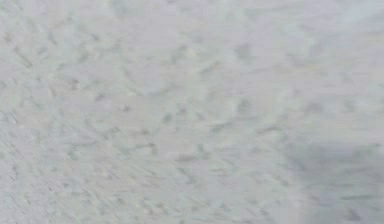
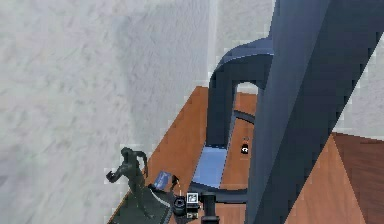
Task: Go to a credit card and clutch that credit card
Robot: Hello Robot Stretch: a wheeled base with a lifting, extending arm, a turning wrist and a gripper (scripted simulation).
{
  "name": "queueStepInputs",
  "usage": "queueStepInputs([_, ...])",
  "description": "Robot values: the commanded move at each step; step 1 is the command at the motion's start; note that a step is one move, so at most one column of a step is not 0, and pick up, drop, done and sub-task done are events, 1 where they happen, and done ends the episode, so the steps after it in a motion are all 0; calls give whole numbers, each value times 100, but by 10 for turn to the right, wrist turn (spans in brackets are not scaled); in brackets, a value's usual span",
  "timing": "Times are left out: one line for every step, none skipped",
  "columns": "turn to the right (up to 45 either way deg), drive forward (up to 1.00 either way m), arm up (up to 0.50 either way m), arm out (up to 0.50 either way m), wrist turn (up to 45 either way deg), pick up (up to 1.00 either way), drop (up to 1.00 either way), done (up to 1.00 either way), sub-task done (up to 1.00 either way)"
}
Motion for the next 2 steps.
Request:
queueStepInputs([0,0,10,0,0,0,0,0,0])
queueStepInputs([0,0,0,0,0,0,0,100,0])
